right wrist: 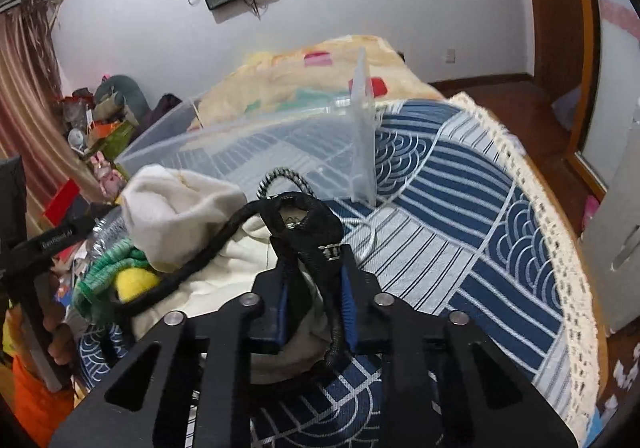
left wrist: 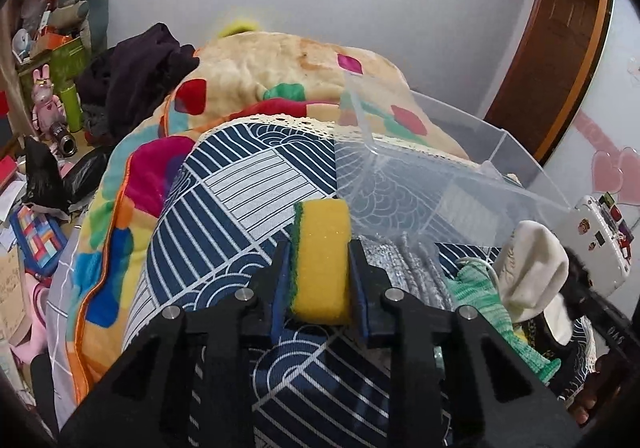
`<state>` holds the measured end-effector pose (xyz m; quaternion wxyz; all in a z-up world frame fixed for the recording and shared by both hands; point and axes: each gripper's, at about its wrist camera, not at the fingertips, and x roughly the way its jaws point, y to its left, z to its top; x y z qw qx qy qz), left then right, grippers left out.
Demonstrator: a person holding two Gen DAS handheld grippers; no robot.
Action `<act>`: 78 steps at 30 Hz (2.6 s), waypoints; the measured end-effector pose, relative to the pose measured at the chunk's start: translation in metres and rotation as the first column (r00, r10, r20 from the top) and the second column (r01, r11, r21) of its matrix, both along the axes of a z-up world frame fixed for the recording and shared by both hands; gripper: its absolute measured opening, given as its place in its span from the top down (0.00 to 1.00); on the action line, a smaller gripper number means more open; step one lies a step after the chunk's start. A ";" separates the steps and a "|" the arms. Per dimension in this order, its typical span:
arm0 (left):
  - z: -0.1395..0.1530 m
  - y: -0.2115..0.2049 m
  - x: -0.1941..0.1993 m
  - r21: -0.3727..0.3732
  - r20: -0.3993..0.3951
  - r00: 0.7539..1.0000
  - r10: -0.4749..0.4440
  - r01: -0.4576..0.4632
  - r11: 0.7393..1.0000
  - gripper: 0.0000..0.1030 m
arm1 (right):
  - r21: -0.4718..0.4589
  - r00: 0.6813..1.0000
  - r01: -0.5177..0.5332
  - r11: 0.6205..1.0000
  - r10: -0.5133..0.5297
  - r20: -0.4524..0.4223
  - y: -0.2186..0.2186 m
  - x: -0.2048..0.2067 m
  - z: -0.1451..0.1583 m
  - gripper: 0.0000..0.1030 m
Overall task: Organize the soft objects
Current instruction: 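Carry the sponge into the clear box with the left tool while the right tool drops the mask in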
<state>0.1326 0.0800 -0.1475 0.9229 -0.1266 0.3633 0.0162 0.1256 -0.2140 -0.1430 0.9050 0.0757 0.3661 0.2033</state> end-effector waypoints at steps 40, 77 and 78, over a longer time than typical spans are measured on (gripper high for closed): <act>0.079 -0.033 -0.042 0.054 0.176 0.978 -0.111 0.103 0.993 0.74 | -0.041 0.987 -0.012 0.999 0.018 0.163 -0.002 -0.015 0.042 0.90; 0.045 -0.049 0.109 0.118 -0.097 0.977 -0.189 0.200 0.973 0.73 | -0.230 0.971 -0.011 0.973 0.066 0.231 0.063 0.094 0.058 0.90; 0.042 -0.049 0.111 0.113 -0.106 0.975 -0.193 0.205 0.972 0.73 | -0.238 0.975 -0.023 0.971 0.075 0.211 0.063 0.096 0.054 0.90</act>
